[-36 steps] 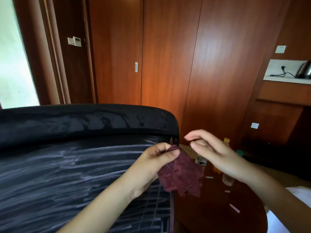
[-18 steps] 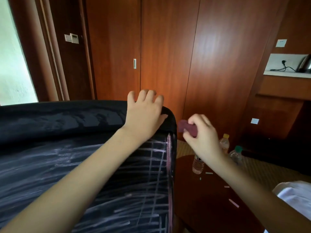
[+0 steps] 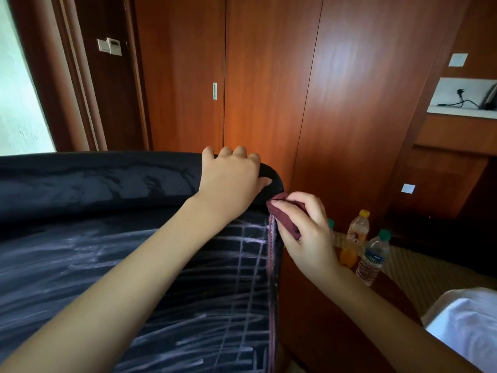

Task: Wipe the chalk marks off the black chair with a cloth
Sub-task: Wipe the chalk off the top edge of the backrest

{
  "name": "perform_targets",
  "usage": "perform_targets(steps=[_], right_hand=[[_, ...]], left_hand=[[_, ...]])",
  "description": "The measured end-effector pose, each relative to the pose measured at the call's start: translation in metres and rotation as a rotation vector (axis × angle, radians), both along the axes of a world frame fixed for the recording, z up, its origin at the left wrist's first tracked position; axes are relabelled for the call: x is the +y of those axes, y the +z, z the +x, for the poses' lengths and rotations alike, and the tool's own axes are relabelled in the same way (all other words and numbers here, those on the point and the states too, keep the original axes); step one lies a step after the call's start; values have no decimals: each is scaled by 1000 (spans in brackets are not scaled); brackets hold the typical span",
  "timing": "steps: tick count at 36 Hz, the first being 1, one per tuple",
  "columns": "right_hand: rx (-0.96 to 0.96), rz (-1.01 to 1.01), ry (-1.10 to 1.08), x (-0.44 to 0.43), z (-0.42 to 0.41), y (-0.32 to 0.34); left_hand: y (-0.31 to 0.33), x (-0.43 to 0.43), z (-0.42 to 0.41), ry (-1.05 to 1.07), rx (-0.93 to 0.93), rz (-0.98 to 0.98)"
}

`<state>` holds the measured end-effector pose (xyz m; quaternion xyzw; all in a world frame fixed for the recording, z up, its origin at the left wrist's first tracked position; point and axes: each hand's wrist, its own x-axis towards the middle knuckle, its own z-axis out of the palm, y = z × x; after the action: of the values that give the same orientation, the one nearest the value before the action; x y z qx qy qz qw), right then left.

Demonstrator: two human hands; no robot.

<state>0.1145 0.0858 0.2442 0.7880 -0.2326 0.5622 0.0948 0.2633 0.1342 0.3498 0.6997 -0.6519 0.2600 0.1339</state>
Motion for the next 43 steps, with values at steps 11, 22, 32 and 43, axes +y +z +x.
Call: perform_targets(steps=[11,22,32,43], right_hand=[[235,-45,-86,12,-2,-1],[387,81,81,36,-31,-27],[297,-37,67,24,6,54],[338,-17,176,13,0,-6]], left_hand=[[-1,-1,0,-10,-2,4],[8,9,2,-59,36,55],[23,34,41,33,58,105],[13,34,59,-28,63,51]])
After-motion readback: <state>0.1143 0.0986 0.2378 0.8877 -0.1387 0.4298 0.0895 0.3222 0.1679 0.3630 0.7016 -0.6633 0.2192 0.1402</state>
